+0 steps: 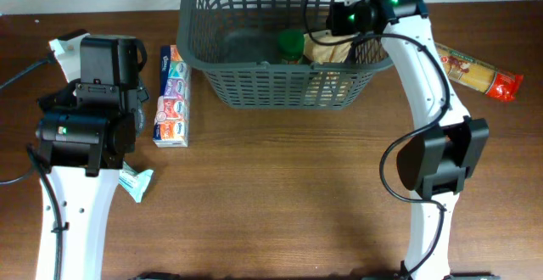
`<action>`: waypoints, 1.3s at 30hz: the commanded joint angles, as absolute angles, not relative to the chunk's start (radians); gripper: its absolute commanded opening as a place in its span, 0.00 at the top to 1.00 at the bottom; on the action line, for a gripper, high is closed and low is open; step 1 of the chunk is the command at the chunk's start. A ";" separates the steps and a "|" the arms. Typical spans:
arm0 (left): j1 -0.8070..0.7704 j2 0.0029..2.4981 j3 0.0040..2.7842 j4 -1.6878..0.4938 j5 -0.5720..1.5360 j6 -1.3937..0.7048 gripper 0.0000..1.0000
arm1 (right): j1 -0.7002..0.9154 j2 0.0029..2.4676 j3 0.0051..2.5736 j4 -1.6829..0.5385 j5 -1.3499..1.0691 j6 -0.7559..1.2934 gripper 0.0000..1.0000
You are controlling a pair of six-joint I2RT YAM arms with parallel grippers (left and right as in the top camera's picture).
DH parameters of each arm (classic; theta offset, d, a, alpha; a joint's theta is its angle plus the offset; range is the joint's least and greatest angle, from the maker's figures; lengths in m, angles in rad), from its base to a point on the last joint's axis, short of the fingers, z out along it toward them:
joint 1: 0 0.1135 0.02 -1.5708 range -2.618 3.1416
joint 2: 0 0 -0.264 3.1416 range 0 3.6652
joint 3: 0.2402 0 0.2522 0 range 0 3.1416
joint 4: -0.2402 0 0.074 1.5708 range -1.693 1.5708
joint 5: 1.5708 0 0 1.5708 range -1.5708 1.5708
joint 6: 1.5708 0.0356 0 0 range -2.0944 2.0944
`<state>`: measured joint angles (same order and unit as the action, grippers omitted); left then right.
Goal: Pack container
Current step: 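Carry the snack bag over the basket and drop it inside, then withdraw the right gripper toward the spaghetti packet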
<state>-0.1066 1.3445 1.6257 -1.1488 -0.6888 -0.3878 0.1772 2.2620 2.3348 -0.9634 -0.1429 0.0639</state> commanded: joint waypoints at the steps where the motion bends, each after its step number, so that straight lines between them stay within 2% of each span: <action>1: -0.102 1.335 1.638 -1.149 -0.703 -0.387 0.01 | 0.182 2.231 2.510 -0.994 -0.142 0.059 0.61; 3: -0.102 1.335 1.638 -1.149 -0.703 -0.387 0.01 | 0.181 2.229 2.642 -1.046 -0.141 0.059 0.59; 5: -0.102 1.335 1.638 -1.149 -0.703 -0.387 0.01 | 0.176 2.227 2.794 -1.108 -0.141 0.057 0.49; 7: -0.102 1.335 1.638 -1.149 -0.703 -0.387 0.01 | 0.166 2.222 2.966 -1.195 -0.142 0.034 0.25; 8: -0.102 1.335 1.638 -1.149 -0.703 -0.387 0.01 | 0.160 2.219 3.039 -1.239 -0.142 0.003 0.09; 9: -0.102 1.335 1.638 -1.149 -0.703 -0.387 0.01 | 0.152 2.218 3.108 -1.284 -0.141 -0.039 0.01; 13: -0.102 1.335 1.638 -1.149 -0.703 -0.387 0.01 | 0.111 2.135 3.127 -1.371 -0.104 -0.199 0.01; 20: -0.102 1.335 1.638 -1.149 -0.703 -0.387 0.01 | 0.036 2.090 3.127 -1.597 -0.093 -0.203 0.01; 25: -0.102 1.335 1.638 -1.149 -0.703 -0.387 0.01 | 0.000 2.091 3.115 -1.607 -0.132 -0.152 0.01; 28: -0.102 1.335 1.638 -1.149 -0.703 -0.387 0.01 | -0.009 2.098 3.113 -1.576 0.042 0.100 0.01; 32: -0.102 1.335 1.638 -1.149 -0.703 -0.387 0.01 | -0.056 2.117 3.113 -1.567 0.408 0.599 0.01; 39: -0.102 1.335 1.638 -1.149 -0.703 -0.387 0.01 | -0.211 2.166 3.071 -1.594 0.413 1.172 0.01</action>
<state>-0.1066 1.3445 1.6257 -1.1484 -0.6888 -0.3878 -0.1581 2.1334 3.1065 -1.5780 0.3443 0.7895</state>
